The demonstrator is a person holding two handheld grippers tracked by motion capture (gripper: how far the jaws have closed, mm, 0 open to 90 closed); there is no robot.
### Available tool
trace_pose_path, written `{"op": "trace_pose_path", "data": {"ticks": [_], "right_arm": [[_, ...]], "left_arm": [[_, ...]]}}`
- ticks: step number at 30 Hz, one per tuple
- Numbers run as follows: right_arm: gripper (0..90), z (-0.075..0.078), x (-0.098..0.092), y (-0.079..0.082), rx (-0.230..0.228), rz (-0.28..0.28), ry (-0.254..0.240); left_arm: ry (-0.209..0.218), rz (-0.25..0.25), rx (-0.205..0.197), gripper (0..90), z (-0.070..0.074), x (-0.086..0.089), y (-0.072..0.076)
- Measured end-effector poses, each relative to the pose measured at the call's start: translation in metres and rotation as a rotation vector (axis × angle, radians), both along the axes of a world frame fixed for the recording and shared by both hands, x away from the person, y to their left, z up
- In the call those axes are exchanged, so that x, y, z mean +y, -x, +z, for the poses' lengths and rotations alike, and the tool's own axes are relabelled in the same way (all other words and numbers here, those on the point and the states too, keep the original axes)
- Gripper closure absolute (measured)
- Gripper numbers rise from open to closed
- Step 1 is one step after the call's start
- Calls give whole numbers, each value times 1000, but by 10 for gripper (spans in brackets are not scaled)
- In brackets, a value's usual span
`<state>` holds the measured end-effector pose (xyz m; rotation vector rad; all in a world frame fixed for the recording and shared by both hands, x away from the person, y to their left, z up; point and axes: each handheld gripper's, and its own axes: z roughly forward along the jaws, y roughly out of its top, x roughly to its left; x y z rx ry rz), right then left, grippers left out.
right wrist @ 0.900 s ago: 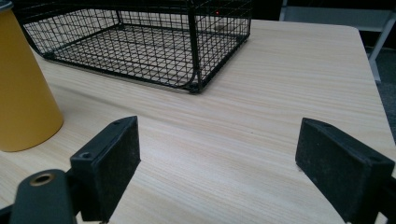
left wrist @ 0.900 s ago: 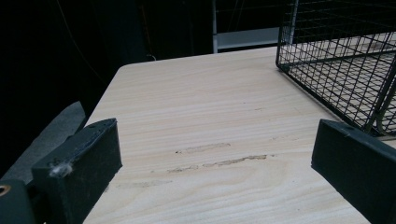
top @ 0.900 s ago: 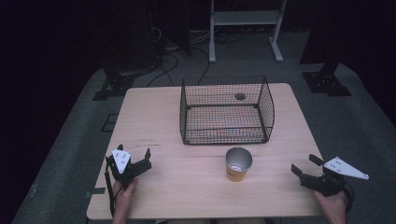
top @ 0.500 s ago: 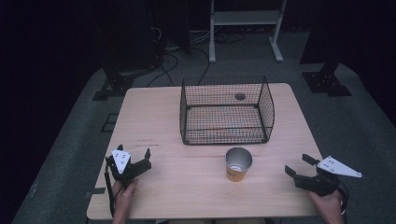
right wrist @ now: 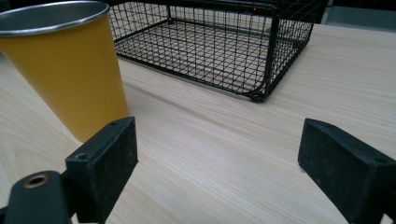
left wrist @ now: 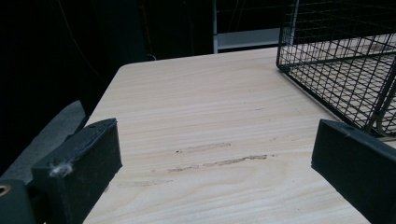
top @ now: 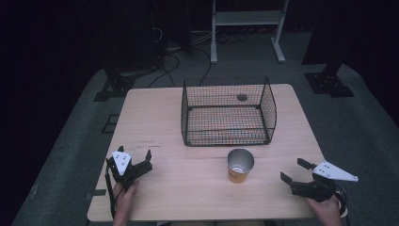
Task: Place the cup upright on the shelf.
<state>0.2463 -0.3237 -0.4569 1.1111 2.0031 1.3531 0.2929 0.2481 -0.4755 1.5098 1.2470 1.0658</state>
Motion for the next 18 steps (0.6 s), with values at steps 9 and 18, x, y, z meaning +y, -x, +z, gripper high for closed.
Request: {"op": "trace_pose_path", "data": {"ticks": [9,18], "right_arm": [[96,0,11,3,4,34,22],[87,3,31,8,-6,92,48]], "left_arm": [[0,-2,0,8,0,0,0],[1,-2,1,8,0,0,0]]}}
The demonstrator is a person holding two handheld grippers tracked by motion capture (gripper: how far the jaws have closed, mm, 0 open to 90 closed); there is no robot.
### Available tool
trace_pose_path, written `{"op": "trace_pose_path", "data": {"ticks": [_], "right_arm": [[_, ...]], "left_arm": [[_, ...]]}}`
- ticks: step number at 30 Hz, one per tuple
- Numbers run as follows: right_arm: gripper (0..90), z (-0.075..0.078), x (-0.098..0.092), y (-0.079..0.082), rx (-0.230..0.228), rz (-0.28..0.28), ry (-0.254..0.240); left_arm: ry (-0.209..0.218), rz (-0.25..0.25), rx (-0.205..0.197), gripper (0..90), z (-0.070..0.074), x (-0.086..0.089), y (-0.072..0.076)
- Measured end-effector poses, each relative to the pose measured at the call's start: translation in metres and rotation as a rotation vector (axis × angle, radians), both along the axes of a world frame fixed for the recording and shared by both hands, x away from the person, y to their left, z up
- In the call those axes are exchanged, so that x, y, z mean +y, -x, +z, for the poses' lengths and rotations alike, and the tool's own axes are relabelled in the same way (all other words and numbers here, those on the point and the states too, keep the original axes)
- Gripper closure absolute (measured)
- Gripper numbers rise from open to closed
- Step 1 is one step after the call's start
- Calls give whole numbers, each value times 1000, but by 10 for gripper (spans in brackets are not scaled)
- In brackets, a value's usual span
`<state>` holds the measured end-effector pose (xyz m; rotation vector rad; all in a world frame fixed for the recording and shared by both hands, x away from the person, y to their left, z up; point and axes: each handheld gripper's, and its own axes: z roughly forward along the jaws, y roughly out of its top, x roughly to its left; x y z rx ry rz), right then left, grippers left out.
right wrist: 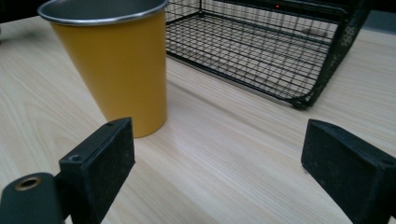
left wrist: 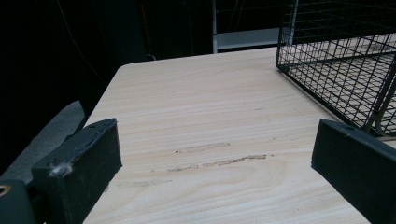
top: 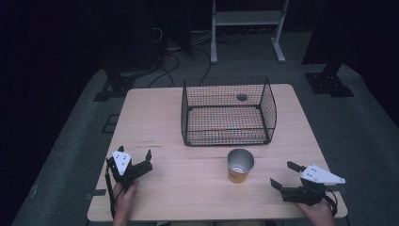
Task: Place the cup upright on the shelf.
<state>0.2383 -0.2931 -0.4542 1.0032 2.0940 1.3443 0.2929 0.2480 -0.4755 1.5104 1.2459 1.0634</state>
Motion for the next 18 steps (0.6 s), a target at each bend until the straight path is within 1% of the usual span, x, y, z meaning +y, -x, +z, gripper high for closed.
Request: {"op": "trace_pose_path", "data": {"ticks": [5,7,11,18], "right_arm": [[75,2,8,1,-7,26,3],[74,2,11,1,-2,37,2],[75,2,20,1,3,58,21],[74,3,32,0,2,94,23]], "left_arm": [[0,1,1,8,0,0,0],[0,1,0,8,0,0,0],[1,0,1,8,0,0,0],[2,0,1,8,0,0,0]]}}
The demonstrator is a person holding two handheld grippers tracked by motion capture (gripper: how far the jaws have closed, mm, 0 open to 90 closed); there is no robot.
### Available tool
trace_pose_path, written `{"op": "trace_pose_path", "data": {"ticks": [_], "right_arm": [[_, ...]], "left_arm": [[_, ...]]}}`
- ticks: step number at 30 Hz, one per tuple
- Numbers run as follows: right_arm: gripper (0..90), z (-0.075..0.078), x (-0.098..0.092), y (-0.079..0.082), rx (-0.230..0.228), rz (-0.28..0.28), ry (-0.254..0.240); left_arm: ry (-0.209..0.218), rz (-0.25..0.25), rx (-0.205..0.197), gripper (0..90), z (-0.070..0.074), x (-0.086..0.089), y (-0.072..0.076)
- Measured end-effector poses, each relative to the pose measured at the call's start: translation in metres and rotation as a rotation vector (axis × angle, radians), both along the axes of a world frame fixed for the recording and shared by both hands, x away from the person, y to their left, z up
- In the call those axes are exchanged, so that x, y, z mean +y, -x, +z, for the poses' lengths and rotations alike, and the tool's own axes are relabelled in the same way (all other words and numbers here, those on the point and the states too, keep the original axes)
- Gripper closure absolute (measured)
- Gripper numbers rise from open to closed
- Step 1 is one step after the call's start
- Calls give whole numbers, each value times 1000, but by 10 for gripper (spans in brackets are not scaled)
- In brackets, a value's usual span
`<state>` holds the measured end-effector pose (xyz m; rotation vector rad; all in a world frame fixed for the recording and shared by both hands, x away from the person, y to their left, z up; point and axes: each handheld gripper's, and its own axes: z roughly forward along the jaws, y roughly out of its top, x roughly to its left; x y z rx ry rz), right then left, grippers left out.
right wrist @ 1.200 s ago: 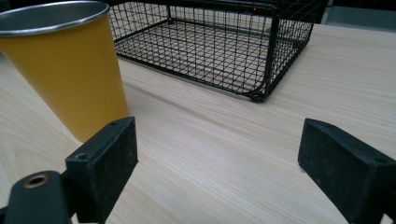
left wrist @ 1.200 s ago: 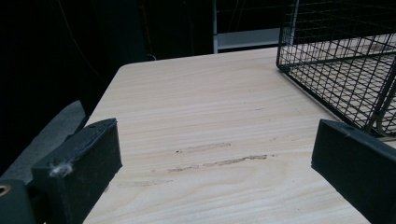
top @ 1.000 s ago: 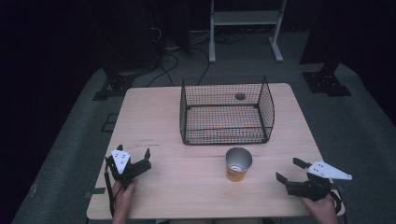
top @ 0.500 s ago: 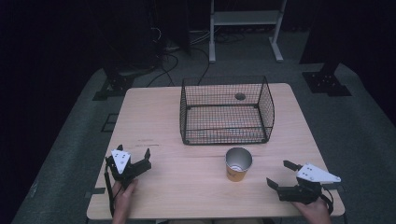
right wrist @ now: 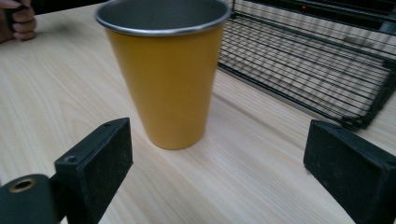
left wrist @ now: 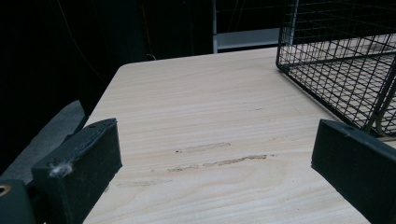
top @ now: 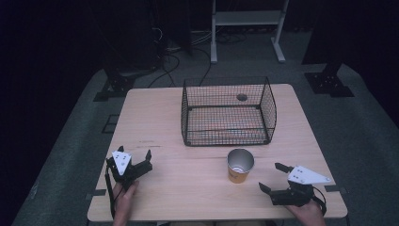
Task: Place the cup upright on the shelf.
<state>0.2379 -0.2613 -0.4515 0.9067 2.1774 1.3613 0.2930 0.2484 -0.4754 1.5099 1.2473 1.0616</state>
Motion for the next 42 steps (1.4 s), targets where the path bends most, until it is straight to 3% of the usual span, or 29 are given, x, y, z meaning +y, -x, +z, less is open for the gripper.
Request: {"op": "trace_pose_path", "data": {"ticks": [13,19,24,27,42], "right_arm": [[72,4,25,-6,-1,63,5],[29,3,37,-12,10,79,11],[25,4,44,-18,16,82,8],[24,5,53,-24,18,82,33],[24,6,67,-42,22,64,18]], "left_arm": [[1,0,-1,8,0,0,0],[1,-1,-2,8,0,0,0],[1,1,-2,8,0,0,0],[2,-1,-2,8,0,0,0],[4,-2,-3,8,0,1,0]]}}
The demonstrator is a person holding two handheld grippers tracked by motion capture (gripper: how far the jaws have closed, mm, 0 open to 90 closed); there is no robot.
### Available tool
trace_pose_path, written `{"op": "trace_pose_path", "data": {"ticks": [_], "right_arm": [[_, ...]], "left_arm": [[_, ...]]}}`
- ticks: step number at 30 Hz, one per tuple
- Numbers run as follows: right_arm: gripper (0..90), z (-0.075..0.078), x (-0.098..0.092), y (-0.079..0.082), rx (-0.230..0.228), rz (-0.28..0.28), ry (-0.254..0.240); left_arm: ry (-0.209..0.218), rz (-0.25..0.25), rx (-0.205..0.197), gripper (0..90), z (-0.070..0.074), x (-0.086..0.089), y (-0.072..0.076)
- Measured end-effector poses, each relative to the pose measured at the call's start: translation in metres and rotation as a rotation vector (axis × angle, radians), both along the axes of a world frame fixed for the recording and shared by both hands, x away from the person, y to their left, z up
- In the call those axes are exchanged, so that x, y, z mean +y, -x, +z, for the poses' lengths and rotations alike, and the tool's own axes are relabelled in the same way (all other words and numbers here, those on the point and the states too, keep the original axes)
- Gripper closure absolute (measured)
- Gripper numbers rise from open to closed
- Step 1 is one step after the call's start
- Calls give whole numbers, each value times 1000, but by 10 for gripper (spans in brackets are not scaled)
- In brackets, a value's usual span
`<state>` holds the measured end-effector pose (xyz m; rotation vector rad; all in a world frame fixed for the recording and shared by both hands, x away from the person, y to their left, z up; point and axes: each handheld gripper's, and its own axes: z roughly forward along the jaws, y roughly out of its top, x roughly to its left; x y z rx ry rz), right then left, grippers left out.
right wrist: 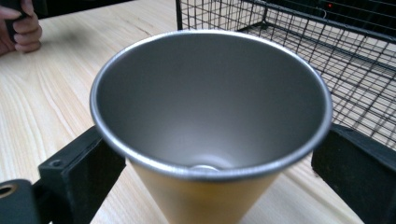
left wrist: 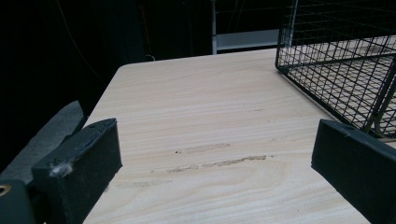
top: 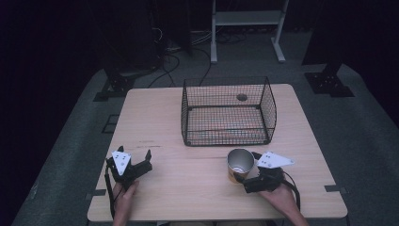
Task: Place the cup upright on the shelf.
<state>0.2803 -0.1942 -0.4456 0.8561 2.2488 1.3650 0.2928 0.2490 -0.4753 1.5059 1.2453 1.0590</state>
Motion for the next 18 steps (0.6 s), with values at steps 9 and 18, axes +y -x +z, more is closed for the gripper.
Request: {"op": "trace_pose_path", "data": {"ticks": [9,18], "right_arm": [[25,0,10,-8,0,8,-12],[124,2,9,-10,-1,37,-14]], "left_arm": [[0,0,0,8,0,0,0],[2,-1,-2,8,0,0,0]]}}
